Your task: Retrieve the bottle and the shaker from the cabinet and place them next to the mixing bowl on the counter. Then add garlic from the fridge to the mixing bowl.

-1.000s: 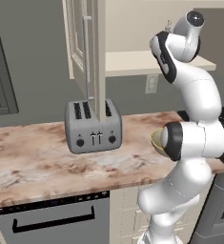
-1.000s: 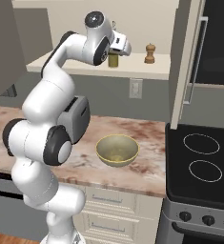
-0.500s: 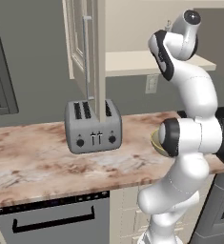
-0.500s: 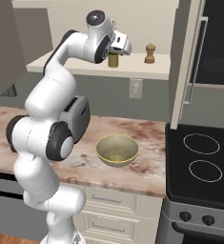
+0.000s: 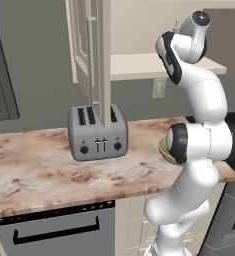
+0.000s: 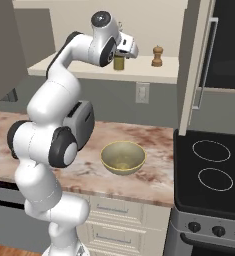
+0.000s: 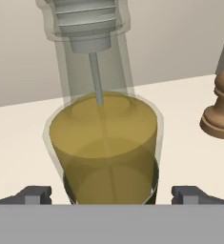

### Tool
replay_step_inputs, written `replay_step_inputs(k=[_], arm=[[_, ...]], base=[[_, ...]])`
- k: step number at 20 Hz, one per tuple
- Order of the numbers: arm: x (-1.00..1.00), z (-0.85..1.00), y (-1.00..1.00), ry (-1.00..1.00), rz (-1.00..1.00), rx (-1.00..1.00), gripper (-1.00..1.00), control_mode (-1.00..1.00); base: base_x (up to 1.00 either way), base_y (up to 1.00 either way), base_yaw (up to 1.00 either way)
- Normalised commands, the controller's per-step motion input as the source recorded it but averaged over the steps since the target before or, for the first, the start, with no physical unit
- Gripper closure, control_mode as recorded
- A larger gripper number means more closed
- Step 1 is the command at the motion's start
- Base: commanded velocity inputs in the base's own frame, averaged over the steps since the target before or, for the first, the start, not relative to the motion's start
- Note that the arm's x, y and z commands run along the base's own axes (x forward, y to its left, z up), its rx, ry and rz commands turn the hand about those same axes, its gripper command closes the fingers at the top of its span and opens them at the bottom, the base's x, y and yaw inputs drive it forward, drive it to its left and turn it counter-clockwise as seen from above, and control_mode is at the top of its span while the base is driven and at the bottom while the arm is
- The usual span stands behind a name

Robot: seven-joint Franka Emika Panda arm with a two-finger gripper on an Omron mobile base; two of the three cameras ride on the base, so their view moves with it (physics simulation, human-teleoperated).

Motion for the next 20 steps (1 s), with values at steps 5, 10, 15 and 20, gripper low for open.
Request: replay_step_inputs(k=[5,10,15,20], arm=[[0.00,0.00,0.00,0.00,0.00,0.00,1.00,-1.00],[0.00,0.00,0.00,0.00,0.00,0.00,1.00,-1.00],[-0.13,0.00,0.00,0.00,0.00,0.00,1.00,-1.00],[-0.92,0.00,0.01,0.00,0.02,0.00,1.00,-1.00]], base=[[0.00,0.00,0.00],[0.00,0.00,0.00],[0.00,0.00,0.00],[0.00,0.00,0.00]])
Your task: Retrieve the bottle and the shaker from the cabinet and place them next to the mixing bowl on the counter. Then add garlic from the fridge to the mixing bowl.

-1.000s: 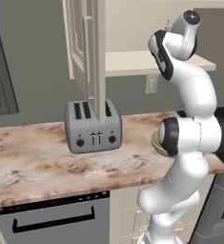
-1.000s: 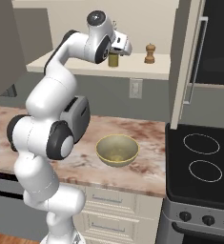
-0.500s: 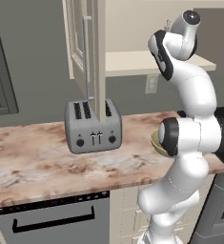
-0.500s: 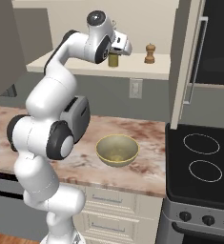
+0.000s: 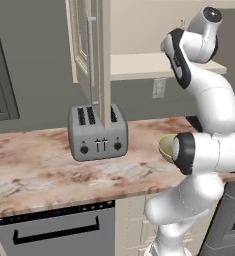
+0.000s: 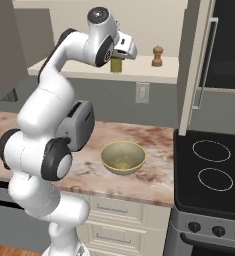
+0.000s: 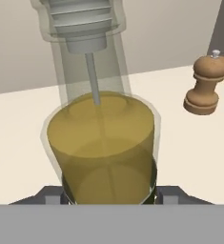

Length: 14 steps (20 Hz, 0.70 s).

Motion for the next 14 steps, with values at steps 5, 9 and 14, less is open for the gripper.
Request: replay_step_inputs(k=[5,9,14], arm=[[-1.00,-0.01,0.11,0.00,0.04,0.00,1.00,-1.00],[-1.00,-0.03,0.16,0.00,0.05,0.00,1.00,-1.00],[-1.00,-0.17,0.04,0.00,0.06,0.00,1.00,-1.00]], base=[[0.00,0.00,0.00],[0.00,0.00,0.00],[0.00,0.00,0.00]])
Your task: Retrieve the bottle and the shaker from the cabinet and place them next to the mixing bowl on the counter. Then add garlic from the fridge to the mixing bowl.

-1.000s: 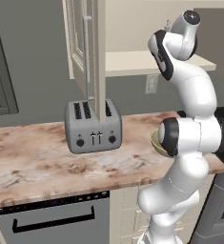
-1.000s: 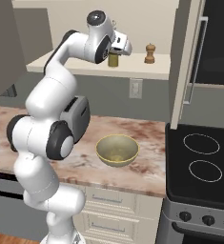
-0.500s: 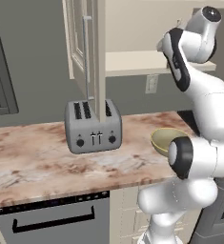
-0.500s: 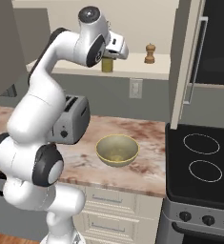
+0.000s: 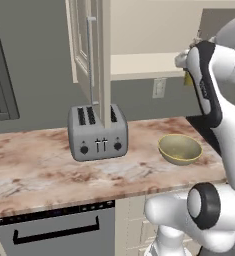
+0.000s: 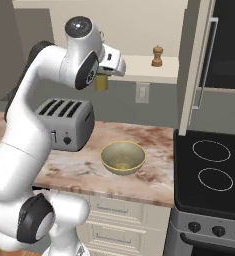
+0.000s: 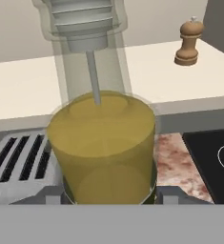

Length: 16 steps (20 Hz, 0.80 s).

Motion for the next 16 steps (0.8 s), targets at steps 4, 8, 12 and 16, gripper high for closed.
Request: replay_step_inputs(k=[4,8,12,16], arm=[[-1.00,-0.31,0.00,0.00,0.08,0.00,1.00,-1.00],[-0.94,-0.41,0.00,0.00,0.08,0.00,1.00,-1.00],[-0.42,-0.65,-0.24,0.00,0.07,0.00,1.00,-1.00],[-0.05,-0.70,-0.45,0.01,0.02,0.00,1.00,-1.00]], base=[[0.00,0.00,0.00],[0.00,0.00,0.00],[0.00,0.00,0.00],[0.00,0.00,0.00]])
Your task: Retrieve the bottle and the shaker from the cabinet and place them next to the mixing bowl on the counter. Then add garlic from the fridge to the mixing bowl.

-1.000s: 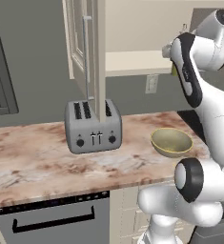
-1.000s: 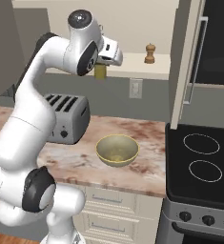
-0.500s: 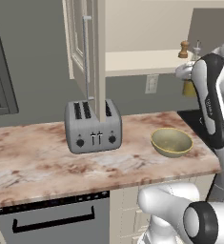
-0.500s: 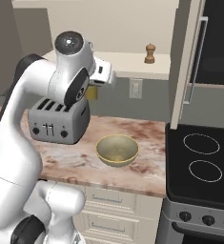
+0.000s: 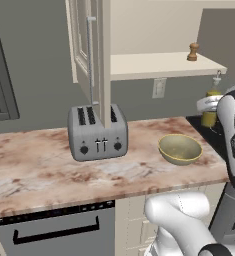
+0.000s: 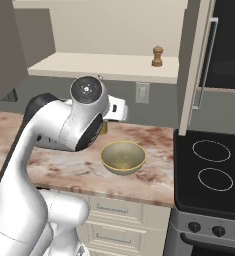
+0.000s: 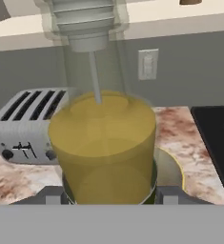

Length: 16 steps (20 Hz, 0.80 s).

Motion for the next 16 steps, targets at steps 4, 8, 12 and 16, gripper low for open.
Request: replay_step_inputs(k=[4,8,12,16], arm=[[0.00,-0.54,-0.55,0.05,0.00,0.00,1.00,-1.00],[0.11,-0.36,-0.52,0.05,0.00,0.00,1.00,-1.00],[0.21,-0.28,-0.48,0.04,0.00,0.00,1.00,-1.00],[0.27,-0.18,-0.42,0.00,0.00,0.00,1.00,-1.00]], base=[[0.00,0.00,0.00],[0.00,0.00,0.00],[0.00,0.00,0.00],[0.00,0.00,0.00]])
